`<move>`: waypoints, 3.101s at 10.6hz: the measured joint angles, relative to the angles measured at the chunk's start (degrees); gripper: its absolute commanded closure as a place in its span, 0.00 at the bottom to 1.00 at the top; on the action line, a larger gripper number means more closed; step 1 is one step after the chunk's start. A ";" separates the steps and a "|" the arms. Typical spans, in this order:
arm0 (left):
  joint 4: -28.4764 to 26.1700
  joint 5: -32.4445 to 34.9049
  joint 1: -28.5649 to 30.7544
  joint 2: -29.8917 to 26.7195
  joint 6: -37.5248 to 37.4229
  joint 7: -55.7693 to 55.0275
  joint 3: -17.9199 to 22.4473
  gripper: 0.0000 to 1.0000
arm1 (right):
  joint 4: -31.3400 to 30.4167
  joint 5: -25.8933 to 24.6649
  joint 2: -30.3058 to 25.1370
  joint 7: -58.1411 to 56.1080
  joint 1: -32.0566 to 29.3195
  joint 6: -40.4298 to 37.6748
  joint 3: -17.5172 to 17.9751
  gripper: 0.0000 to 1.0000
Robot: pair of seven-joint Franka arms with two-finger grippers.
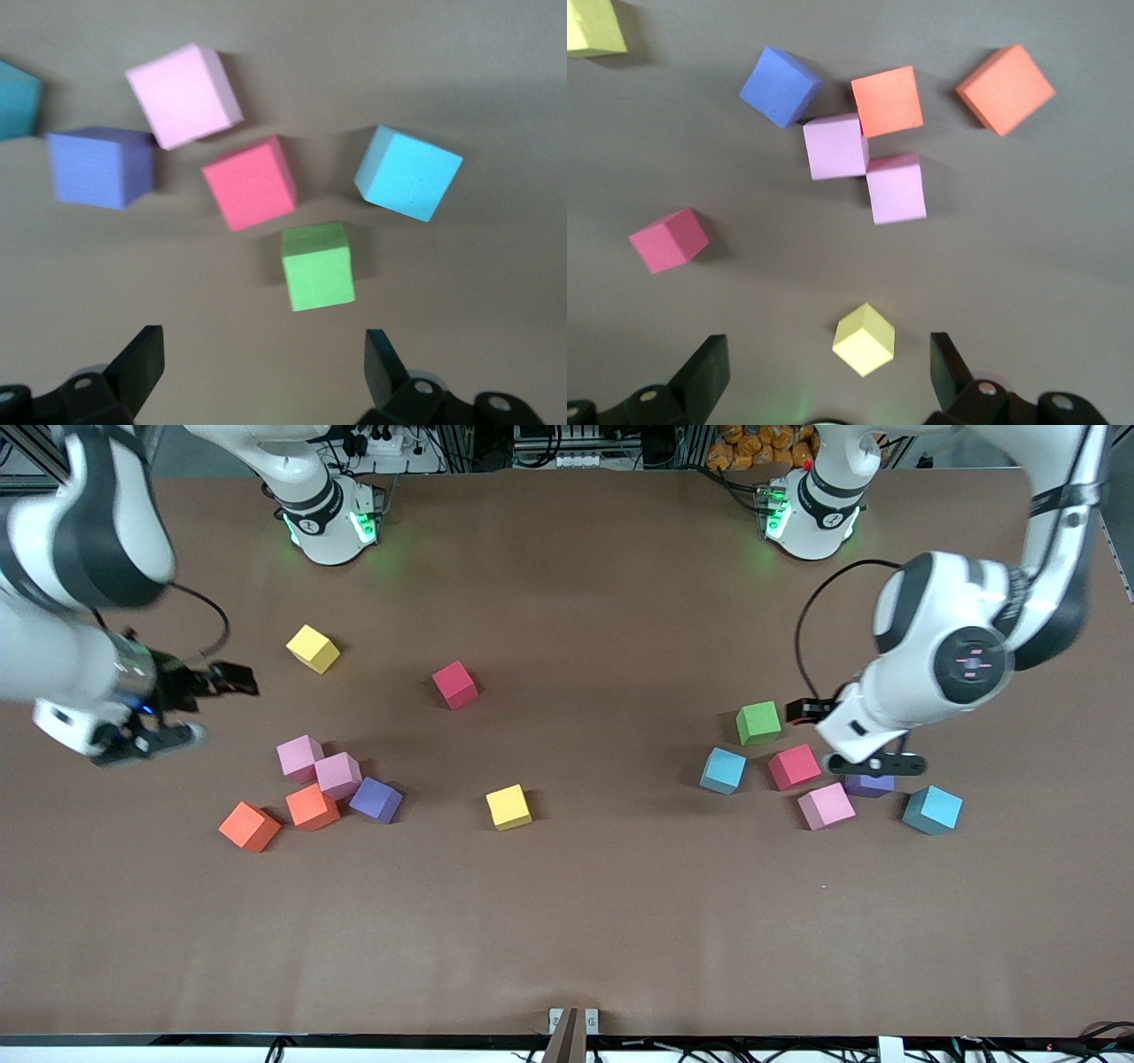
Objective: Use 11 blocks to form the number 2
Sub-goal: 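Reach the right gripper to a pink cube while the left gripper reaches green, then grasp the pink cube with the right gripper while the left gripper lifts green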
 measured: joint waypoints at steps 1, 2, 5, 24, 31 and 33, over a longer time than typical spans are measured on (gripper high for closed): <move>-2.56 0.00 -0.07 0.42 3.37 -2.61 -1.55 0.00 | 0.01 0.12 2.60 -0.19 0.92 1.41 0.01 0.00; -4.50 -0.01 -0.18 1.17 6.17 -4.58 -2.80 0.00 | 0.03 0.20 5.11 -0.19 2.03 2.80 0.03 0.00; -7.76 0.00 -0.33 4.07 11.58 -5.74 -3.43 0.00 | 0.04 0.31 11.66 -0.21 4.15 8.18 0.07 0.00; -13.22 0.00 -0.28 9.89 19.59 -11.33 -3.36 0.44 | -6.42 0.62 21.80 -0.30 4.07 26.04 -0.52 0.00; -12.19 0.00 -2.70 9.41 20.30 -14.86 -6.85 0.60 | -6.46 3.93 21.80 -0.30 4.02 25.89 -0.54 0.46; -11.02 0.00 -5.12 8.57 20.33 -22.62 -11.52 0.60 | -6.42 3.94 21.69 -0.30 3.99 25.69 -0.59 0.69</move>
